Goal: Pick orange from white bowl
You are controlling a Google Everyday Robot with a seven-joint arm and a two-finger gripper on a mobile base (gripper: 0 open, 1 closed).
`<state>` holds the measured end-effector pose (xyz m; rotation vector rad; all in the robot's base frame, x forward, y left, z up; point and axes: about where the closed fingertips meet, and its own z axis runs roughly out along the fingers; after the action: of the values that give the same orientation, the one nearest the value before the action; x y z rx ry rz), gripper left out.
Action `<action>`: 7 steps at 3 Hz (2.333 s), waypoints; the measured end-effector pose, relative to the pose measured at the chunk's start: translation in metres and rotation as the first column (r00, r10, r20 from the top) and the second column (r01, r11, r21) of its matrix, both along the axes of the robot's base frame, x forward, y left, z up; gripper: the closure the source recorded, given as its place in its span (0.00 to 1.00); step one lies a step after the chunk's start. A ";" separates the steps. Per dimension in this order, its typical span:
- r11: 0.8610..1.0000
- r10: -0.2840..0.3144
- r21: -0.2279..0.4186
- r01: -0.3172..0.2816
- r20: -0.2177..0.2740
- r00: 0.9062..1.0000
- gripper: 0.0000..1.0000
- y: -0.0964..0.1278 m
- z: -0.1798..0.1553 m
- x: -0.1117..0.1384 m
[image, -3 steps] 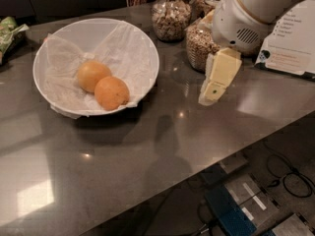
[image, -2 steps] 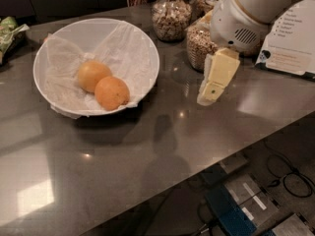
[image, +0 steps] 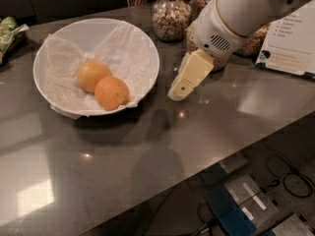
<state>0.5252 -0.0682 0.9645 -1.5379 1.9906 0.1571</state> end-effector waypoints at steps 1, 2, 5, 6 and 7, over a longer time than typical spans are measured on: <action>0.993 -0.067 0.095 0.067 -0.002 0.998 0.00 0.020 0.004 0.013; 0.992 -0.073 0.100 0.073 0.002 0.997 0.00 0.020 0.006 0.014; 0.991 0.043 0.127 -0.047 0.036 0.998 0.00 0.091 0.000 0.004; 0.987 0.086 0.136 -0.088 0.016 0.996 0.00 0.133 -0.012 0.009; 0.987 0.086 0.136 -0.087 0.016 0.996 0.00 0.133 -0.012 0.009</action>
Offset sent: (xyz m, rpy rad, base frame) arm 0.0104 0.0162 0.0027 0.0770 -0.0002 -0.0541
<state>0.5346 0.0649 0.9525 -1.5345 1.8656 0.3136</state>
